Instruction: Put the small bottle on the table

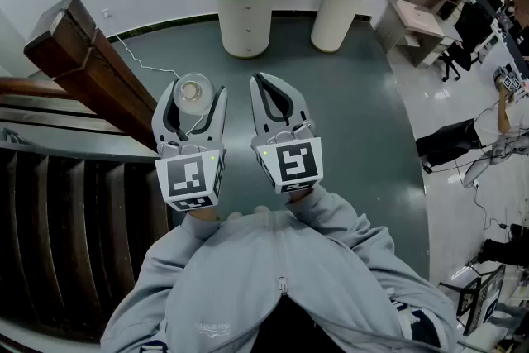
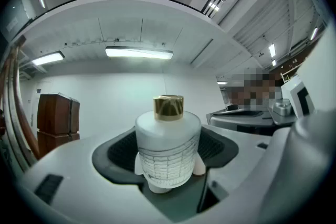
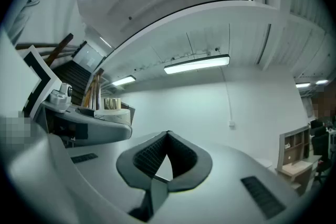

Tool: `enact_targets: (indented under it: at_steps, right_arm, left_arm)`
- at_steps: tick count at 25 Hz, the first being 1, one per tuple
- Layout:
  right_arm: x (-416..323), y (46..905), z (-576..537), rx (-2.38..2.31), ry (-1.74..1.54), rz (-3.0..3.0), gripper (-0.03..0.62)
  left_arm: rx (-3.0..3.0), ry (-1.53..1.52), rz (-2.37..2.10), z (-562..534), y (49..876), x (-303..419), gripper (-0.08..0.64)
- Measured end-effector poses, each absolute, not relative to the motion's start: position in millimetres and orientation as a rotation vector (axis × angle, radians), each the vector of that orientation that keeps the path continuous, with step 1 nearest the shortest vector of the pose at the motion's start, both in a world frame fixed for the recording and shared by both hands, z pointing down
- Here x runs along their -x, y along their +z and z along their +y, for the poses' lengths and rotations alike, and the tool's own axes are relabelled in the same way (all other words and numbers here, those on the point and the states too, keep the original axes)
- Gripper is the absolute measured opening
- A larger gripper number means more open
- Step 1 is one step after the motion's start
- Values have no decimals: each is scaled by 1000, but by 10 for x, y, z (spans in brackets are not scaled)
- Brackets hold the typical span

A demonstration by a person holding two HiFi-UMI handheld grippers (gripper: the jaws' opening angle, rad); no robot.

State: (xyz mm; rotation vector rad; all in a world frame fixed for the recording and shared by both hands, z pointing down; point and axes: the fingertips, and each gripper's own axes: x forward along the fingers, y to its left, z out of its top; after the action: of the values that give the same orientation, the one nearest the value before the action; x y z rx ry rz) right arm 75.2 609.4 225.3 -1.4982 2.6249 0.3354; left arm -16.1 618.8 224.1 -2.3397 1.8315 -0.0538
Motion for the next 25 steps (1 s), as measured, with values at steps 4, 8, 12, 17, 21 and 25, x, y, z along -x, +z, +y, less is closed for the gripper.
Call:
enact_targets:
  at_steps: [4,8,12,17,21,25]
  right_arm:
    - [-861,2251,6073,1483,336,2631,26]
    - [-927,2241,6042,1472,343,2630,26]
    - [-981,2252,6011,1445,325,2634,26]
    - [-1042,2221,5934,1449,335,2613,26]
    - [-1074,2280,5800,1474,326,2612,26]
    - [-1060,2327,5605,1499,319,2611,26]
  left_arm:
    - [2345,-62,1834,6189,2263,27,331]
    - [2342,-60,1827,6172,2255,-62,331]
    - [2351,-68,1823,6150,2273,-158,331]
    - [2361,-76,1831,6057,2296,-206,331]
    - [2368,-76,1840,5915,2346,-189,333]
    - [2386,-69,1827,5721,2367,-175,331]
